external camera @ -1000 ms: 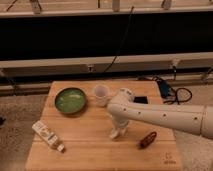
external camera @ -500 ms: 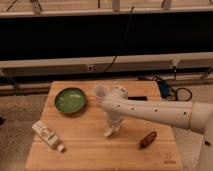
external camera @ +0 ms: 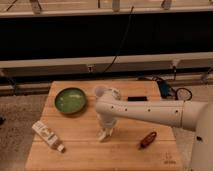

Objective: Wipe the white sponge on the table

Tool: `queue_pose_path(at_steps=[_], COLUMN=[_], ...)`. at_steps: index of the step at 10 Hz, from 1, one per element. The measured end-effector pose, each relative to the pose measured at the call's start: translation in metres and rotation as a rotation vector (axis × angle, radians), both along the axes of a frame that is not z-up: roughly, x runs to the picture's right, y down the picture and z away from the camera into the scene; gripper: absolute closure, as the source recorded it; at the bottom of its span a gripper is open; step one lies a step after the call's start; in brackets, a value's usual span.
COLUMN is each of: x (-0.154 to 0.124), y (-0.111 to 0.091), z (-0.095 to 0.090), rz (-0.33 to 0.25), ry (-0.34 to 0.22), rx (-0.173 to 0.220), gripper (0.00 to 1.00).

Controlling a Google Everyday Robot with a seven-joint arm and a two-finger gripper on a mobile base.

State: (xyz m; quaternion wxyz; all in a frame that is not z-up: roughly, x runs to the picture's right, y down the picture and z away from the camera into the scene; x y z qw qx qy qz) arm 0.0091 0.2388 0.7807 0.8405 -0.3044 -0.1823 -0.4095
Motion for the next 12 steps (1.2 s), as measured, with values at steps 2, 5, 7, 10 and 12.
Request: queue_pose_path(at_steps=[2, 5, 7, 10, 12], x=[0.014, 0.056, 0.079, 0.092, 0.087], y=[0.008, 0.013, 0.015, 0.004, -0.017], z=[-0.018, -0.028, -0.022, -0.005, 0.013], rz=[0.0, 0.009, 0.029, 0.068, 0.079], ry=[0.012, 0.084, 0.136, 0.174, 0.168], rx=[0.0, -0.008, -0.014, -0.006, 0.013], gripper=[1.0, 1.0, 1.0, 1.0, 1.0])
